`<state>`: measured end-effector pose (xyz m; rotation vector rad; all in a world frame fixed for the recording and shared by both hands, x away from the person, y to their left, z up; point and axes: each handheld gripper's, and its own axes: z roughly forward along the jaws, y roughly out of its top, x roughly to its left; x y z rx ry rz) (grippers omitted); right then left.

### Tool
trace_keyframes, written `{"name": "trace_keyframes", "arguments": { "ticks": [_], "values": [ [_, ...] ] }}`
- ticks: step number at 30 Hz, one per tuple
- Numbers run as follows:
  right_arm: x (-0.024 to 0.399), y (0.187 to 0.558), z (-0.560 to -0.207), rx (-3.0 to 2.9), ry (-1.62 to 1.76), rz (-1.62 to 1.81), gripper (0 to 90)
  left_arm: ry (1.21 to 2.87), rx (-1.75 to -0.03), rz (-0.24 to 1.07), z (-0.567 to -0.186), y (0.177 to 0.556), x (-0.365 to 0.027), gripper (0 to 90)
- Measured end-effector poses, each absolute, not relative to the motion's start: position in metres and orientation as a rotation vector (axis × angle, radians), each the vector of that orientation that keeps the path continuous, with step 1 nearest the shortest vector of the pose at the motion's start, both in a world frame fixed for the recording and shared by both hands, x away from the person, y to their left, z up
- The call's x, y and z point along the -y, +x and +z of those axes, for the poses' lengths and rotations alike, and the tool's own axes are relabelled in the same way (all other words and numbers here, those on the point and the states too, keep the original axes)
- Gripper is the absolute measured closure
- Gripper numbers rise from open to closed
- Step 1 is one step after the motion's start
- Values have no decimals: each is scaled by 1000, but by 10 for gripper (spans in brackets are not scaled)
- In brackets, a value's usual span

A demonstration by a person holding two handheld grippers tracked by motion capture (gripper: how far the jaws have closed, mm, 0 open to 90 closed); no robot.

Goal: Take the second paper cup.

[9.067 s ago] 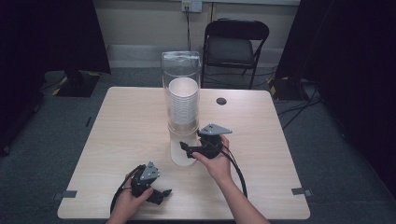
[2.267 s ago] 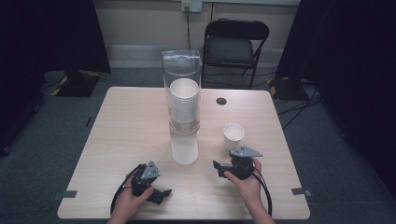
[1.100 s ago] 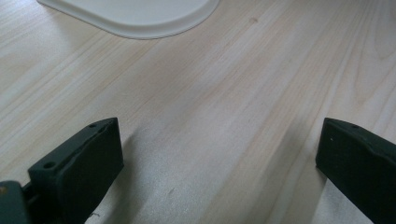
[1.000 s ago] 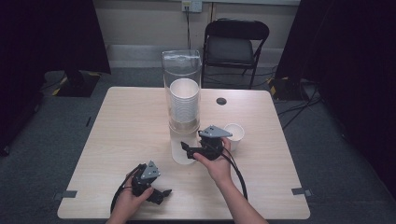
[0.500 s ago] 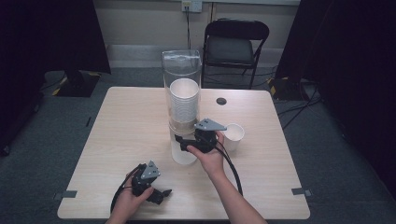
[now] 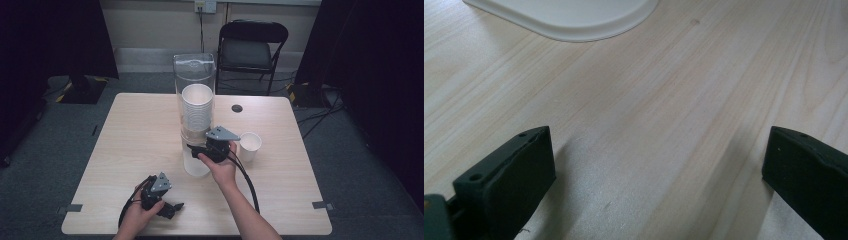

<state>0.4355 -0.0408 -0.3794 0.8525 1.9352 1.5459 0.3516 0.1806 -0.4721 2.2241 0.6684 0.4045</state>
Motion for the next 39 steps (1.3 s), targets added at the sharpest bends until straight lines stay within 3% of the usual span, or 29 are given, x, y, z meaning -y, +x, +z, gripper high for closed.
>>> {"name": "trace_keyframes", "arguments": {
  "ticks": [31,39],
  "values": [
    [42,440,-392,-1931,821,1551,361,2204,-667,402,-473,352,-180,1],
    [44,441,-425,-1982,899,1509,375,2209,-671,402,-473,352,-180,0]
  ]
}}
